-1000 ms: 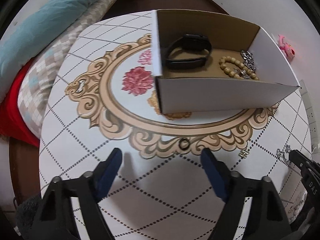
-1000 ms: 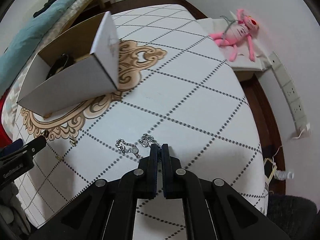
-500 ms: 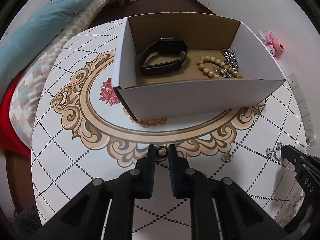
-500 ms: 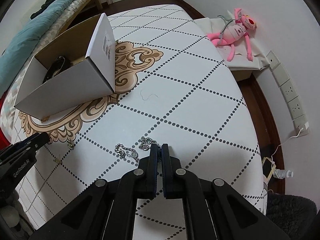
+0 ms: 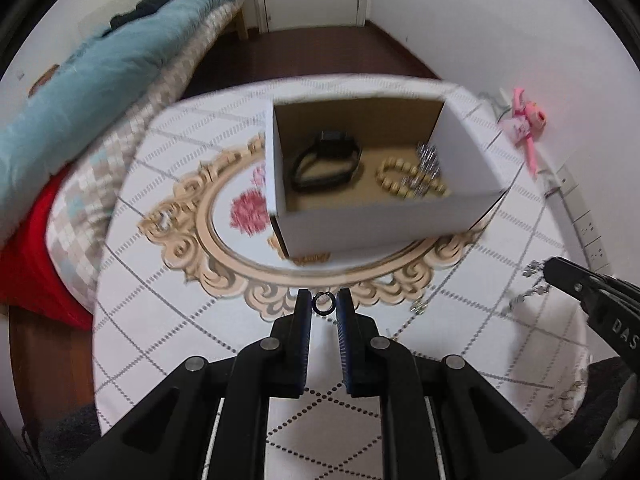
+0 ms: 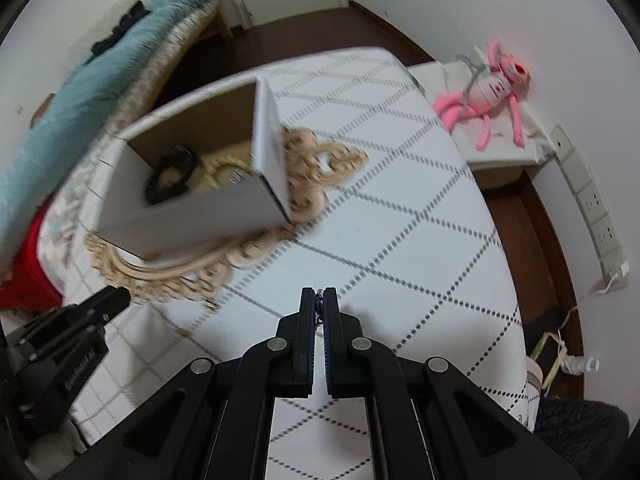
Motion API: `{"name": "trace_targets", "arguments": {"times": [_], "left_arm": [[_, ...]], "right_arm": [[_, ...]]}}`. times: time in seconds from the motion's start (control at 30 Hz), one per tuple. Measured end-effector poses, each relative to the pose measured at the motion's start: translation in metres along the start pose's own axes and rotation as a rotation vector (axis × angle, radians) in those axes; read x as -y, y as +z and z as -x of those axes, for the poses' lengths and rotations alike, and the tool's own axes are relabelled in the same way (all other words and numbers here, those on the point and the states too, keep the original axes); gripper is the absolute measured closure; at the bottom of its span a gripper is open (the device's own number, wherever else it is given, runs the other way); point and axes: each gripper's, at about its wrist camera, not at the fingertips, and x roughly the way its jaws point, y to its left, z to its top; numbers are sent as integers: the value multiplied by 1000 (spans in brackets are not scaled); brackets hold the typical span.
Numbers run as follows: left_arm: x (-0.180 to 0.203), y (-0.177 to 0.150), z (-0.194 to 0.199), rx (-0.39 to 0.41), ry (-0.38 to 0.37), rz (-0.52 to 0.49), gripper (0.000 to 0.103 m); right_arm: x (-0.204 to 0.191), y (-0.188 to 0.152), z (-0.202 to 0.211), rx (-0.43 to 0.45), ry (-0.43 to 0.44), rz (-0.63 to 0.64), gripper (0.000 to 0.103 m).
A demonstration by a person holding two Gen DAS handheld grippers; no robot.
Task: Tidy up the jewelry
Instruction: 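Drop the necklace from the right tool into the box while the left tool drops the ring in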
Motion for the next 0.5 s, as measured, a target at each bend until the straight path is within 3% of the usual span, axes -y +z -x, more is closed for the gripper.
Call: {"name": "trace_targets", "arguments": {"times": [0.27,0.5], "left_arm": [[-3,33,52,118,-24,36,93],[-3,59,62,153,-36,58,93]], "right_arm": [[-30,30,52,100,92,45,99],[-52,61,74,160,132,116,99]]}}
